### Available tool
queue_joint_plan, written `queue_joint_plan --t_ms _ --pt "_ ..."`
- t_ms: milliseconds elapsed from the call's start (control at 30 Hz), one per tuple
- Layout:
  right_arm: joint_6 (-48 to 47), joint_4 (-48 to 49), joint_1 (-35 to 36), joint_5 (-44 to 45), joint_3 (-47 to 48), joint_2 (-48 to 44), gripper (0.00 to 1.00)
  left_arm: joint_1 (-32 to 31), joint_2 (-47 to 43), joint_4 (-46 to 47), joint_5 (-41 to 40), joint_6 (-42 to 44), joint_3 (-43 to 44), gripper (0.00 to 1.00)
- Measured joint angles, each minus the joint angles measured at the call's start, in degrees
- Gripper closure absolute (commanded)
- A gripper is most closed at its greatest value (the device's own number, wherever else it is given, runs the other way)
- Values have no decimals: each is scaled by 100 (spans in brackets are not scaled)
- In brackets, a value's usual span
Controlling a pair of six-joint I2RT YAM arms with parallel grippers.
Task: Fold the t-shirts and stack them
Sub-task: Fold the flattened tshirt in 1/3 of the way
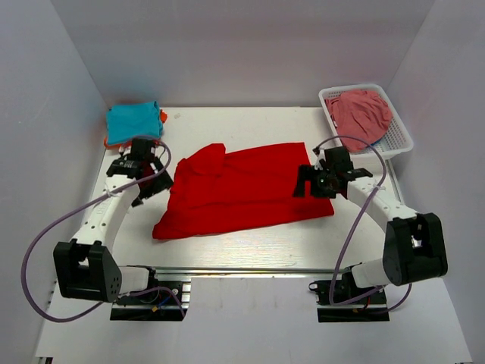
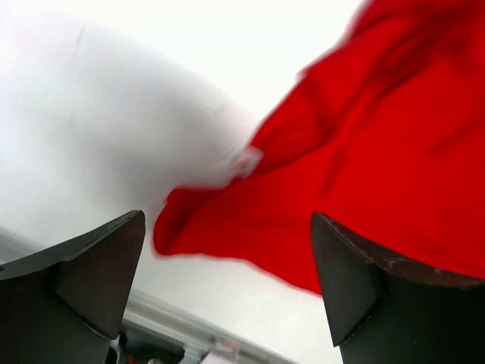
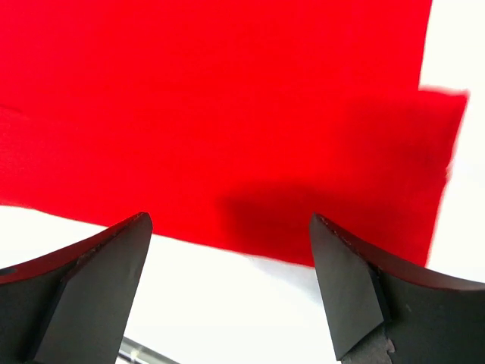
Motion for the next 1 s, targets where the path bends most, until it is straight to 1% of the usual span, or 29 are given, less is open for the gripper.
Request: queue_joint_plan --t_ms 100,167,300,367,433,500,600,733,767,833,867,1000 --pt "-39 129 2 15 245 -140 10 -85 238 422 166 415 448 0" --pt "-46 251 2 70 400 -155 10 -234 649 647 326 726 833 0" --pt "-42 481 2 66 610 -72 10 -866 1930 962 417 1237 1779 0" --pt "-44 522 2 76 686 39 10 -1235 2529 1084 420 1473 2087 0" --pt "-44 538 2 96 719 177 10 -1563 2966 1134 490 1703 2221 0" --pt "-46 527 0 133 723 319 10 -1838 3187 1126 612 1886 2190 0" --pt "-70 470 0 177 721 507 10 -1976 2997 1200 763 1926 1768 0" --pt "-105 448 2 175 721 605 10 -1823 2065 1307 896 1814 612 0" --pt "-105 450 2 166 721 614 10 -1781 1823 1320 907 1757 393 3" --pt "-105 450 2 146 721 634 10 -1714 1508 1322 898 1628 166 4" --pt "-105 450 2 133 721 636 10 -1707 1447 1322 896 1567 133 8" --pt "-107 450 4 107 721 636 10 -1711 1460 1486 931 1416 37 16"
